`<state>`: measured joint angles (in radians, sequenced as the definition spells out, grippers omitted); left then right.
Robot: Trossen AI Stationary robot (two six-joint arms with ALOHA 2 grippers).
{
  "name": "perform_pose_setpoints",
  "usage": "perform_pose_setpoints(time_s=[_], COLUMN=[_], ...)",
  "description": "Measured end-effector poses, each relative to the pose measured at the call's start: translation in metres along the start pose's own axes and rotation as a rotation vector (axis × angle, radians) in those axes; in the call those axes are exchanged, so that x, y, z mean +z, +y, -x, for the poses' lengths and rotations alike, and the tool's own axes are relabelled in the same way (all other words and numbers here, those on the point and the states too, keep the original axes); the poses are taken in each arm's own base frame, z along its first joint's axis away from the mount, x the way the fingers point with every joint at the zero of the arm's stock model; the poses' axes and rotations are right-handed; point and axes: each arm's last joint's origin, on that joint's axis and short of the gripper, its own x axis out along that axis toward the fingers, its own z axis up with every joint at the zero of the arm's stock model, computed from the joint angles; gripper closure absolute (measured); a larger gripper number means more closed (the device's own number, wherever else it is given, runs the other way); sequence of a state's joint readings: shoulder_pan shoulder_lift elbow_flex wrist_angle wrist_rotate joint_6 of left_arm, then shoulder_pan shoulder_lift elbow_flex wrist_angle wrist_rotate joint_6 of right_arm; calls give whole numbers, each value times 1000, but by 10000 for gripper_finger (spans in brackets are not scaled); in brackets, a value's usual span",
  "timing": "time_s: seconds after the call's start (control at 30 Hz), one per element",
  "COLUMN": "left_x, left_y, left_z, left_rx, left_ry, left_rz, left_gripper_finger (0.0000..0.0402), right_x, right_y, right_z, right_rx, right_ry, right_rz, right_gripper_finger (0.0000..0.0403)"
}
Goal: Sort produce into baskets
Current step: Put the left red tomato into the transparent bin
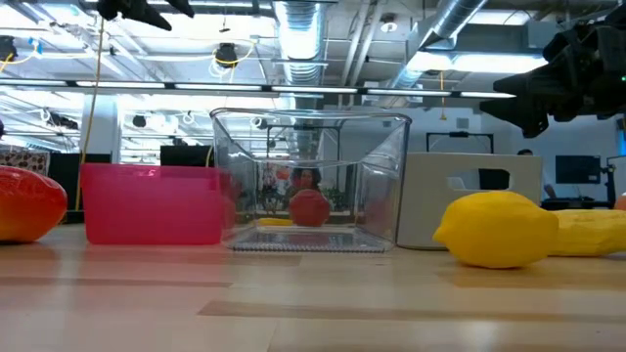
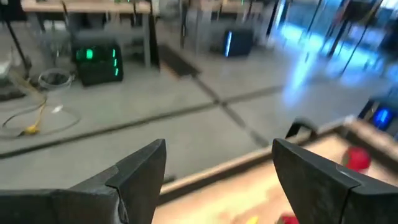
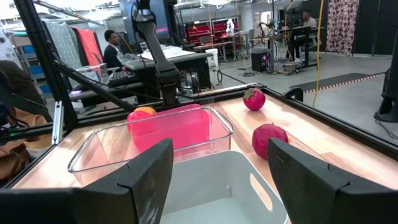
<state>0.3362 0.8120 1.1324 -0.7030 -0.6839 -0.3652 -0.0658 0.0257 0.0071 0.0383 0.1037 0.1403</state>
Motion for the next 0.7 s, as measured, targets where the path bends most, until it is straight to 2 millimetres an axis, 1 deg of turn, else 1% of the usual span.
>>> perform_pose_setpoints(time_s=[0.07,0.13,0.3,0.37,0.5,0.57,0.7], left_x=[3,2,-9,-16,-34,-45,-63], left_y=[-2,-4,-10,-12,-15,-15,-13], left_z=[-11,-25,-69,-86,-117,-130,-149], left_rx=[9,15,-9,4,90,136,204], left_ry=[75,159,350,422,550,628,763], left_rz=[-30,-55,-51,-37,-22,-31,-48], left_gripper_finger=[122,122,122,122,122,122,122], right_x=[0,0,0,0,0,0,0], right_y=[0,0,0,0,0,0,0], right_z=[0,0,0,0,0,0,0], right_rx=[0,0,0,0,0,0,0], right_ry=[0,0,0,0,0,0,0], right_rz=[0,0,0,0,0,0,0], right_gripper_finger=[117,117,117,117,117,117,117])
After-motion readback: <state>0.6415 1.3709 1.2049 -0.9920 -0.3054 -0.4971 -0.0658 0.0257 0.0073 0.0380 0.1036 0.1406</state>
